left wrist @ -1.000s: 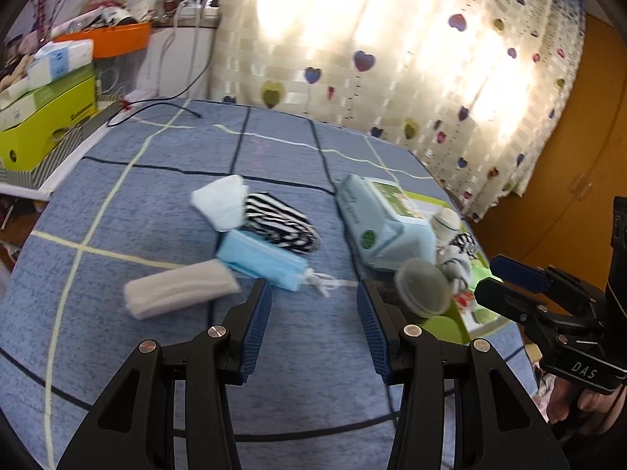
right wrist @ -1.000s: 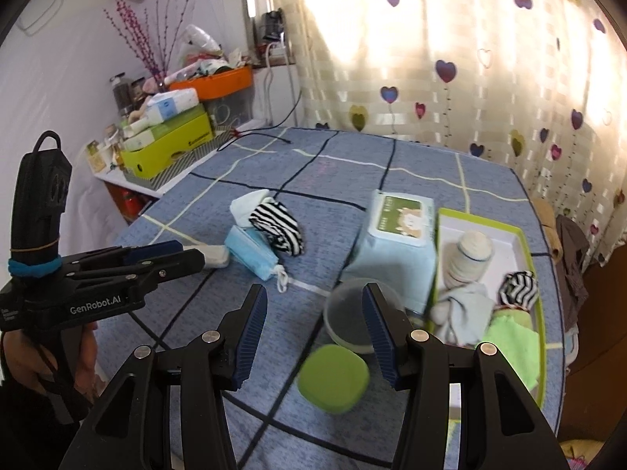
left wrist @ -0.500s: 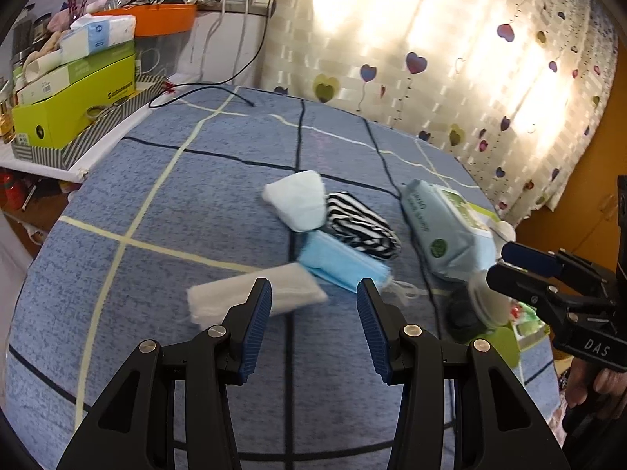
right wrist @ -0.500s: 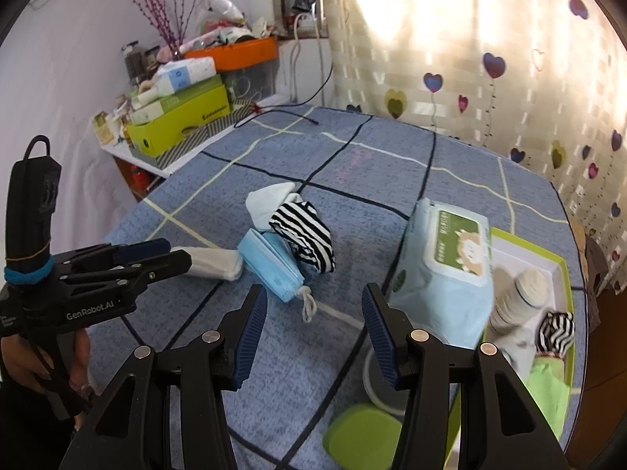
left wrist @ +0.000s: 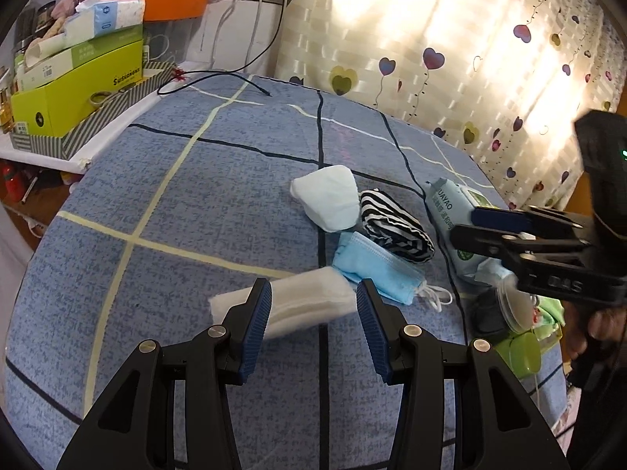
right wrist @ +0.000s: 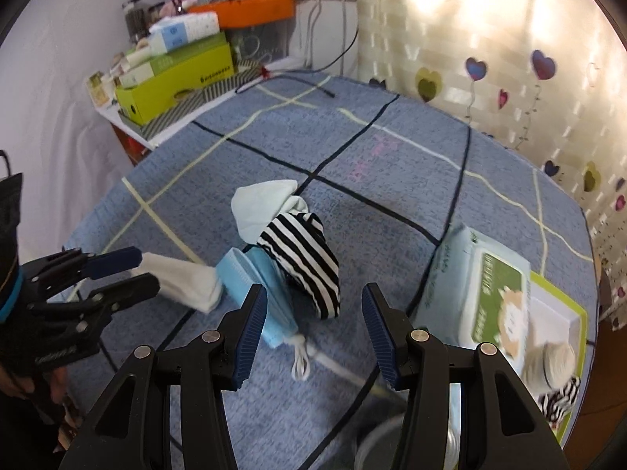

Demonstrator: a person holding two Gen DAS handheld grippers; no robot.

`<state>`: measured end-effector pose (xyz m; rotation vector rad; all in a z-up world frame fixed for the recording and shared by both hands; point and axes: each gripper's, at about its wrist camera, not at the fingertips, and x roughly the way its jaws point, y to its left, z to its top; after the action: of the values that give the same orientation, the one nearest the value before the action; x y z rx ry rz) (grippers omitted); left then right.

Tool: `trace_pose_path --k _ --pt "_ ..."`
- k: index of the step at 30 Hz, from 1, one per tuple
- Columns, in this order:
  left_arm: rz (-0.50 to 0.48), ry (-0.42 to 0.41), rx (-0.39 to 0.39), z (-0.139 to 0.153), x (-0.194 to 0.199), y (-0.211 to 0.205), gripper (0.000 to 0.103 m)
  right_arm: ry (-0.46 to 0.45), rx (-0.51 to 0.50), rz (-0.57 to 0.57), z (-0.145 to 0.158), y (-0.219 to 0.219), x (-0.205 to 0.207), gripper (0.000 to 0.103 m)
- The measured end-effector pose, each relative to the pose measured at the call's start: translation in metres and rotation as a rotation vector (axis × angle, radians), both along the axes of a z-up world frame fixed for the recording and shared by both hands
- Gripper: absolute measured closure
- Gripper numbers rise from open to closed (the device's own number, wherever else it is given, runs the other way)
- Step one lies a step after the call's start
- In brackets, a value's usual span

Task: Organize soft objects
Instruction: 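Grasp the black-white striped sock with the right gripper, then grasp the blue face mask with the left gripper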

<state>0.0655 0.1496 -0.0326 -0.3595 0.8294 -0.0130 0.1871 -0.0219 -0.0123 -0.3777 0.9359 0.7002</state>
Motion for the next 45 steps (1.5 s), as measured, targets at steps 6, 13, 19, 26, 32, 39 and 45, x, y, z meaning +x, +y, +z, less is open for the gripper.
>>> trace_pose_path --k 6,13,19,26,32,39,45 --pt "-0.019 -0.004 -0.016 -0.002 0.007 -0.002 0.056 0.069 -0.080 0.052 -0.026 0.027 0.026 0.053" --pt "-0.033 0.001 -0.029 -0.003 0.019 -0.006 0.056 0.113 -0.133 0.066 -0.045 0.044 0.045 0.075" --pt "-0.053 0.008 -0.045 -0.005 0.030 -0.013 0.056 0.080 -0.117 0.063 -0.036 0.036 0.043 0.094" --pt "-0.087 0.028 -0.041 -0.008 0.049 -0.029 0.056 0.033 -0.039 0.012 -0.012 0.005 0.033 0.094" --pt "-0.094 0.074 -0.023 -0.018 0.070 -0.039 0.056 0.017 0.009 -0.015 -0.001 -0.018 0.024 0.094" --pt "-0.096 0.125 -0.006 -0.028 0.086 -0.050 0.056 0.010 0.048 -0.025 0.005 -0.032 0.018 0.094" --pt "-0.138 0.141 0.005 -0.031 0.098 -0.066 0.056 0.010 0.077 -0.043 0.008 -0.043 0.017 0.094"
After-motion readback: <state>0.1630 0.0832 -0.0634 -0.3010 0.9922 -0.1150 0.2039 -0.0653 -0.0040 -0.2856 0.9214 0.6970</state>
